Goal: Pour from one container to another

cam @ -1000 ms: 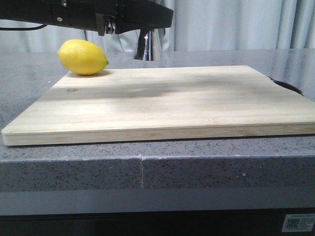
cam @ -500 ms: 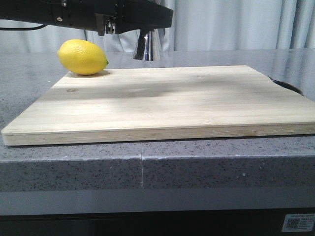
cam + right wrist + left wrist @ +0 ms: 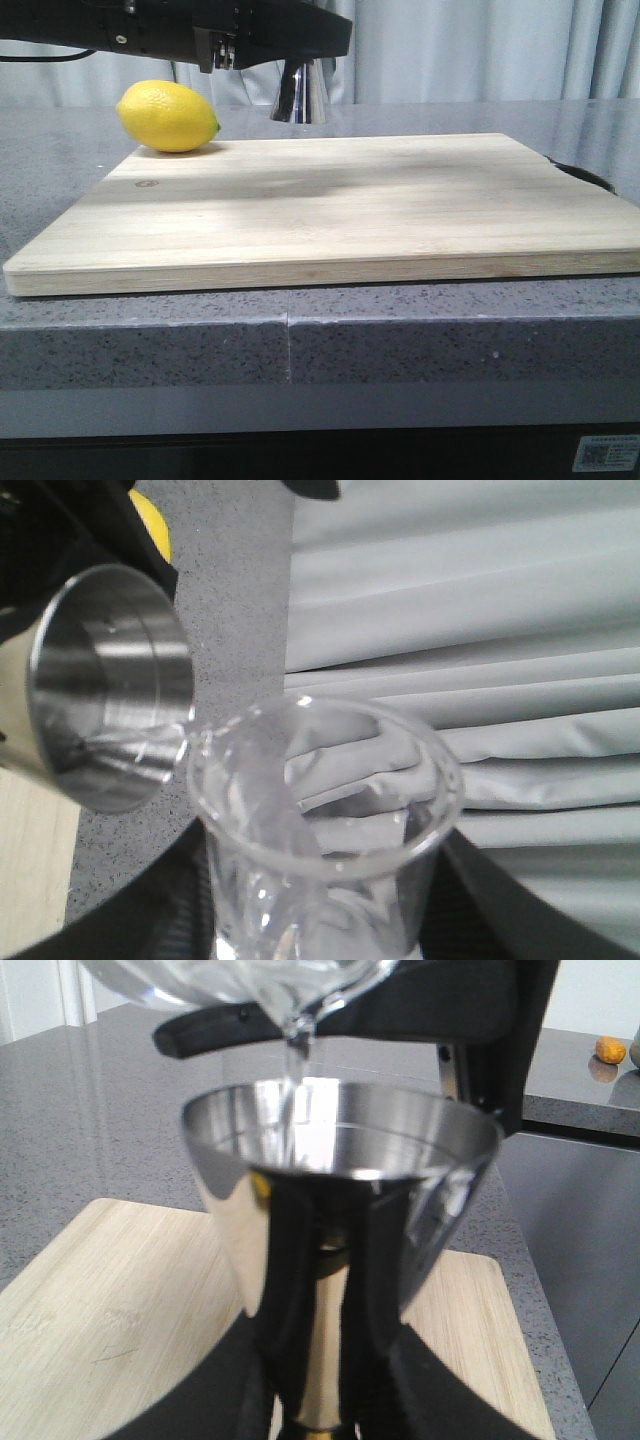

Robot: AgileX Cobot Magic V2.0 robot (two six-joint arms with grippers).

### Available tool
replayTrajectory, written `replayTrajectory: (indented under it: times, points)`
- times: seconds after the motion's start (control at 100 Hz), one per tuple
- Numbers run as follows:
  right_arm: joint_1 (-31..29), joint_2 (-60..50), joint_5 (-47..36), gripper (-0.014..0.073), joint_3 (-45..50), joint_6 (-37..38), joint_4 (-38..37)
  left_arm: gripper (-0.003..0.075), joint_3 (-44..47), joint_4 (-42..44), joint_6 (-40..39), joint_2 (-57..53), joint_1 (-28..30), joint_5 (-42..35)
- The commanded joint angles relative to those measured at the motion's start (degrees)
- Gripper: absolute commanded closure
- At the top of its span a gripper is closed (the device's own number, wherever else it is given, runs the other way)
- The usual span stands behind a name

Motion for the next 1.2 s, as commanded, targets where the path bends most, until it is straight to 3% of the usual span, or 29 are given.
replayTrajectory:
  times: [0.0,1.19]
  points:
    - [0.0,-2.0,0.9,0.0378,-2.2,0.0,0.3,0.0738,-1.7,-4.1,-0.1,-2.7,-0.7,4.3]
    - [0.2,-2.0,1.1,0.0378,-2.2,0.0,-3.5,0.0738,-1.7,-4.1,0.0,-2.7,-0.7,4.1]
